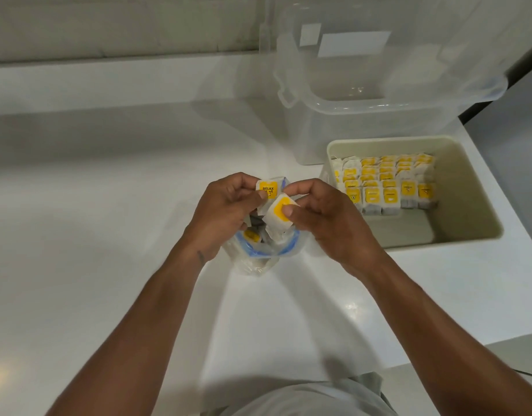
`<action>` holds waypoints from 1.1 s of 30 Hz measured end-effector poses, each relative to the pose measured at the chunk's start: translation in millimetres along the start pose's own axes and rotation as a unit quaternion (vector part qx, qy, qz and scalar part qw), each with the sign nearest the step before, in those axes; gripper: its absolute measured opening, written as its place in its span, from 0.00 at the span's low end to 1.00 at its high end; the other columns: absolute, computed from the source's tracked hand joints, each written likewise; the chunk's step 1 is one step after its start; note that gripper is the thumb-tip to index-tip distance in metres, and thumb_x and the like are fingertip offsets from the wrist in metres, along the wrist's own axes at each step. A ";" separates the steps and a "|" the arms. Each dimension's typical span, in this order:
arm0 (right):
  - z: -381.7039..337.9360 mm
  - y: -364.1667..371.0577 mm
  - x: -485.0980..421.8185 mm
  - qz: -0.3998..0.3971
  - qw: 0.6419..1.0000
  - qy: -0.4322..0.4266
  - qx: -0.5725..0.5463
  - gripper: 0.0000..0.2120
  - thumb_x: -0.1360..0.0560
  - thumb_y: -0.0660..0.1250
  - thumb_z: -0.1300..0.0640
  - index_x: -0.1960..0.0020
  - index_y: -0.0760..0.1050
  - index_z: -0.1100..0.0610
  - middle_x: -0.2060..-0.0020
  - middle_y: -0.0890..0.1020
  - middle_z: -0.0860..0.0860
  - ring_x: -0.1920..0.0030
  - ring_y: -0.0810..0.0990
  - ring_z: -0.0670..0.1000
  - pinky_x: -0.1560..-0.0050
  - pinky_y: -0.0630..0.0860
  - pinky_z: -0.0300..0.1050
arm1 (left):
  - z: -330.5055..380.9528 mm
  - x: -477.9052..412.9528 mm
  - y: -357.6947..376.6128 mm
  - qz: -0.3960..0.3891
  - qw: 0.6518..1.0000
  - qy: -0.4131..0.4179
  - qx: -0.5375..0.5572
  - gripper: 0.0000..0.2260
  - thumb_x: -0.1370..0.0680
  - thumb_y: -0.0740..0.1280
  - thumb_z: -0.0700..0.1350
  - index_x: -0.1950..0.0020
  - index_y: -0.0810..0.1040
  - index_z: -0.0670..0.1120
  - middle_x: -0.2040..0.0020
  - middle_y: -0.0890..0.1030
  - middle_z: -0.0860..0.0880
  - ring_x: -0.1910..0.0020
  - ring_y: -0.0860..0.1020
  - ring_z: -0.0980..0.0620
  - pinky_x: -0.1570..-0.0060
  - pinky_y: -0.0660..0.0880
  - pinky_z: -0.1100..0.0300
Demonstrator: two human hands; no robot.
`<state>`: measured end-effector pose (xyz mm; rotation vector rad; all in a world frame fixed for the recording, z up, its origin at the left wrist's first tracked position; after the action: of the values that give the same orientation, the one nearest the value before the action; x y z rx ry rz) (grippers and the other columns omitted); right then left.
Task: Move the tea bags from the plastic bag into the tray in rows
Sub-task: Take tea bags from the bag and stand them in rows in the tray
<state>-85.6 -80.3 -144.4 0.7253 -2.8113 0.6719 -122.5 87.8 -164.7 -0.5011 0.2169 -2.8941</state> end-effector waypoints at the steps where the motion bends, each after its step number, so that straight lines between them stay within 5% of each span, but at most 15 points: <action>1: -2.7 0.2 0.6 -0.006 1.000 -0.005 0.004 0.09 0.25 0.71 0.53 0.45 0.78 0.51 0.58 0.85 0.47 0.55 0.84 0.48 0.48 0.80 0.49 | 0.5 0.2 -0.6 0.005 1.000 0.003 -0.009 0.03 0.20 0.69 0.46 0.49 0.82 0.48 0.58 0.85 0.52 0.61 0.82 0.57 0.65 0.75 0.64; 4: -16.1 5.9 5.4 -0.080 0.996 -0.012 -0.028 0.06 0.27 0.74 0.59 0.50 0.81 0.56 0.59 0.86 0.52 0.58 0.84 0.44 0.56 0.78 0.35 | -1.5 -1.3 -4.1 0.020 0.998 0.010 -0.050 0.03 0.20 0.69 0.48 0.51 0.83 0.51 0.57 0.85 0.54 0.59 0.82 0.56 0.59 0.76 0.60; 7: -25.1 15.4 7.3 -0.170 0.983 0.012 -0.070 0.05 0.27 0.73 0.63 0.52 0.81 0.58 0.59 0.86 0.54 0.59 0.83 0.45 0.57 0.77 0.33 | -2.2 -1.2 -4.6 0.013 0.998 0.010 -0.066 0.04 0.20 0.68 0.48 0.51 0.82 0.52 0.58 0.85 0.54 0.59 0.82 0.54 0.59 0.76 0.57; 12: -16.7 -9.1 -18.3 0.018 0.979 -0.029 0.202 0.05 0.28 0.73 0.49 0.53 0.79 0.46 0.62 0.84 0.43 0.60 0.81 0.42 0.57 0.77 0.42 | 1.0 6.2 4.5 -0.034 0.999 -0.011 -0.012 0.04 0.19 0.66 0.43 0.48 0.81 0.47 0.56 0.85 0.49 0.59 0.82 0.52 0.63 0.77 0.63; 21: -17.6 -7.9 -14.8 -0.053 0.995 -0.006 0.088 0.08 0.29 0.74 0.56 0.50 0.82 0.49 0.61 0.85 0.46 0.57 0.84 0.46 0.50 0.81 0.47 | 6.0 3.6 -14.2 0.037 0.991 0.021 -0.128 0.05 0.25 0.72 0.51 0.56 0.81 0.50 0.61 0.83 0.52 0.59 0.80 0.50 0.54 0.78 0.47; 27: -25.2 -16.6 -11.0 -0.054 0.996 -0.018 0.064 0.08 0.27 0.72 0.60 0.51 0.82 0.49 0.63 0.85 0.45 0.62 0.81 0.40 0.58 0.74 0.36 | 28.9 9.9 -12.3 0.082 0.963 0.090 -0.241 0.03 0.24 0.70 0.52 0.54 0.80 0.55 0.61 0.83 0.56 0.60 0.80 0.55 0.57 0.78 0.55; 33: -27.0 -23.8 -0.2 -0.035 0.998 -0.029 0.032 0.14 0.25 0.65 0.65 0.47 0.80 0.49 0.67 0.81 0.48 0.67 0.81 0.45 0.63 0.78 0.43 | 31.8 13.8 -0.1 0.031 0.959 0.095 -0.266 0.06 0.22 0.69 0.49 0.47 0.79 0.57 0.60 0.83 0.55 0.57 0.81 0.54 0.53 0.79 0.53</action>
<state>-72.5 -86.4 -111.4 0.8649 -2.8130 0.7433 -124.2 81.4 -130.7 -0.2794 1.0372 -2.7980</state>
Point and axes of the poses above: each hand's wrist, its own x-axis away from the middle knuckle, its own y-axis out of the palm, z = x × y, the point moved 8 cm from there along -x, towards the middle knuckle
